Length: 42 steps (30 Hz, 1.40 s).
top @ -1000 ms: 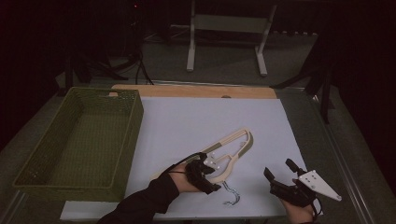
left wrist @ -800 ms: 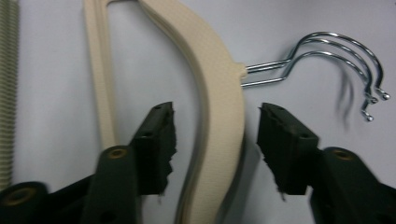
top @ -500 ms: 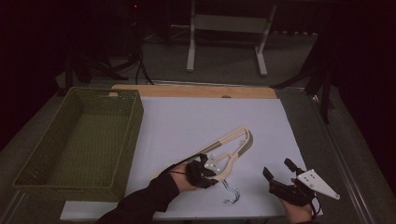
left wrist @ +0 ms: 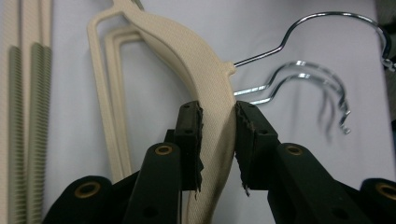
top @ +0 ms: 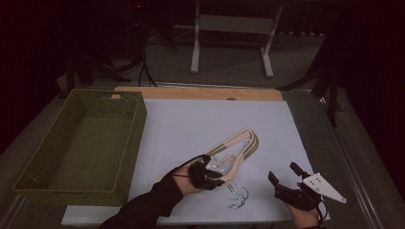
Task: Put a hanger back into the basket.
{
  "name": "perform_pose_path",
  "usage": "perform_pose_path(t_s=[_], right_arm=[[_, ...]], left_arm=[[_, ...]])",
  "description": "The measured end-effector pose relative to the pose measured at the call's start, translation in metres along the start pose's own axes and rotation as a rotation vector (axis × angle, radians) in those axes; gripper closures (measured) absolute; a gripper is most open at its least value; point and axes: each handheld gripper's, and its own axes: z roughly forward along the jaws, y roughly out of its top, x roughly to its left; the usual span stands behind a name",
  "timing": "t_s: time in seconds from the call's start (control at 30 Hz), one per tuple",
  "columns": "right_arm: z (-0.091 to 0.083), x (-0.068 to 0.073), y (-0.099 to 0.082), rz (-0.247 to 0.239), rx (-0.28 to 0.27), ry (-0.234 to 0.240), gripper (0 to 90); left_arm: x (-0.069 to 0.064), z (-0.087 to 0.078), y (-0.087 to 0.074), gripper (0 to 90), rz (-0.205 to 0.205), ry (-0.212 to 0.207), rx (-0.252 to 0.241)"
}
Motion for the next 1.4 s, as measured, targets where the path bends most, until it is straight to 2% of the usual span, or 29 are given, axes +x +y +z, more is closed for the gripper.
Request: perform_pose_path(t_s=[0.07,0.1,0.13,0.23,0.27,0.33,0.4,0.43,0.47,0.5,0.57,0.63,0.67,0.7,0.73,0.8,0.87,0.93,1.0,1.03,1.07,1.1,1.17,1.2,1.27,1.33,1.4], right_arm=[[0.001,0.0,0.0,0.005,0.007,0.012,13.8],[0.004,-0.001,0.0,0.051,0.051,0.071,20.3],[0.005,0.0,0.0,0.075,0.068,0.099,23.2],[0.014,0.002,0.0,0.16,0.152,0.175,29.0],[0.016,0.005,0.0,0.158,0.175,0.187,30.7],[0.02,0.011,-0.001,0.117,0.205,0.199,31.3],[0.021,0.017,-0.001,0.07,0.205,0.217,33.0],[0.021,0.017,-0.001,0.07,0.205,0.217,33.0],[0.021,0.019,0.0,0.049,0.204,0.221,33.0],[0.023,0.019,-0.002,0.017,0.211,0.212,39.8],[0.031,0.017,-0.005,0.043,0.235,0.243,43.8],[0.034,0.016,-0.005,0.052,0.24,0.251,43.9],[0.038,0.017,-0.004,0.037,0.246,0.247,43.9],[0.044,0.024,-0.002,-0.085,0.253,0.2,43.9],[0.048,0.029,-0.002,-0.154,0.249,0.183,43.6],[0.056,0.036,-0.007,-0.246,0.254,0.191,44.8],[0.063,0.04,-0.013,-0.311,0.253,0.204,47.7],[0.07,0.039,-0.015,-0.32,0.249,0.242,49.1],[0.075,0.039,-0.015,-0.341,0.225,0.254,51.8],[0.075,0.039,-0.015,-0.341,0.225,0.254,51.8],[0.08,0.038,-0.014,-0.336,0.225,0.29,55.7],[0.082,0.038,-0.014,-0.324,0.237,0.303,57.7],[0.089,0.036,-0.015,-0.236,0.285,0.36,60.7],[0.091,0.036,-0.015,-0.212,0.294,0.371,63.9],[0.095,0.035,-0.015,-0.177,0.312,0.389,64.1],[0.097,0.033,-0.014,-0.125,0.301,0.42,65.2],[0.099,0.033,-0.013,-0.106,0.301,0.433,64.1]], left_arm=[[0.001,-0.002,0.0,73.2,-0.007,-0.002,-0.009],[0.0,-0.004,0.001,73.3,-0.011,0.004,-0.017],[-0.001,-0.004,0.001,73.3,0.005,0.013,-0.008],[-0.002,-0.003,0.001,73.3,0.007,0.016,-0.005],[-0.002,-0.003,0.001,73.3,0.009,0.022,-0.009],[-0.002,-0.005,0.001,73.4,-0.001,0.024,-0.022],[0.0,-0.008,0.001,73.6,-0.006,0.021,-0.032],[0.0,-0.008,0.001,73.6,-0.006,0.021,-0.032],[0.0,-0.008,0.001,73.6,-0.006,0.021,-0.032],[0.001,-0.013,0.001,73.7,-0.02,0.022,-0.054],[0.0,-0.015,0.0,73.9,-0.017,0.025,-0.056],[0.0,-0.017,0.0,73.9,-0.011,0.022,-0.057],[-0.001,-0.019,-0.001,74.0,-0.015,0.026,-0.069],[-0.002,-0.02,-0.002,74.2,-0.021,0.024,-0.08],[-0.001,-0.022,-0.002,74.2,-0.022,0.02,-0.082],[-0.002,-0.024,-0.002,74.3,-0.029,0.015,-0.095],[-0.002,-0.027,-0.003,74.4,-0.026,0.009,-0.105],[-0.004,-0.03,-0.003,74.5,-0.029,-0.003,-0.118],[-0.005,-0.032,-0.004,74.6,-0.027,-0.005,-0.126],[-0.005,-0.032,-0.004,74.6,-0.027,-0.005,-0.126],[-0.006,-0.033,-0.005,74.6,-0.032,-0.013,-0.133],[-0.006,-0.034,-0.005,74.6,-0.027,-0.01,-0.133],[-0.007,-0.035,-0.006,74.7,-0.029,-0.021,-0.139],[-0.007,-0.035,-0.006,74.7,-0.029,-0.021,-0.139],[-0.009,-0.035,-0.005,74.7,-0.024,-0.025,-0.14],[-0.011,-0.034,-0.005,74.7,-0.019,-0.027,-0.146],[-0.012,-0.034,-0.005,74.9,-0.016,-0.03,-0.15]])
